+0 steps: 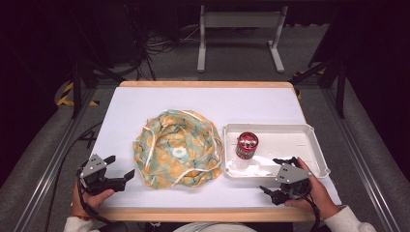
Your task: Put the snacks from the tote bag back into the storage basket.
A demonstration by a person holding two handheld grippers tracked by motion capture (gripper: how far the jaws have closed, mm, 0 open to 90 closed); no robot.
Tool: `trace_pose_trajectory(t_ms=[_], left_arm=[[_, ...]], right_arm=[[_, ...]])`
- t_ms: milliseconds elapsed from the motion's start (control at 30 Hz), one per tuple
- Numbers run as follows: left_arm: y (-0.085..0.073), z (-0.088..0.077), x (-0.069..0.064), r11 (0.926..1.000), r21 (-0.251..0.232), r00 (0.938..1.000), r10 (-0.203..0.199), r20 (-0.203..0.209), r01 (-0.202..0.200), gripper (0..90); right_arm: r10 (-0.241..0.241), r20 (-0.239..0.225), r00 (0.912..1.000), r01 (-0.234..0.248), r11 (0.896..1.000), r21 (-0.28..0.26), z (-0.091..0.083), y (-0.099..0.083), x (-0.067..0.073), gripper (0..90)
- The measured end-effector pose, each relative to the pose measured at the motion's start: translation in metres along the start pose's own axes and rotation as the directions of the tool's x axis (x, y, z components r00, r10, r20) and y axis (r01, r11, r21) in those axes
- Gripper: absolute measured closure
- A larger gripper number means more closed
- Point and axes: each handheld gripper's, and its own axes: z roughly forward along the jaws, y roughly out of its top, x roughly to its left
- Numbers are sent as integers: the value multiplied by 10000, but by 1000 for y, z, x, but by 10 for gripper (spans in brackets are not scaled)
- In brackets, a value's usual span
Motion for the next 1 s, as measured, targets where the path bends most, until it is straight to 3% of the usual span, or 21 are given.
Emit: trace_pose_trajectory(t_ms=[500,767,1000], left_arm=[[3,0,-3,9999,-55,9999,102,116,-102,79],[7,2,-6,9996,145,9997,239,78,-240,85],[11,2,-9,9996,292,10000,49,-60,-48,85]], right_arm=[[0,-6,10000,0,10000,-35,0,0,-1,47],[27,-46,10000,-27,9999,-110,-1,-1,-2,46],[28,-107,9999,-30,9999,-158,0,-1,-3,47]])
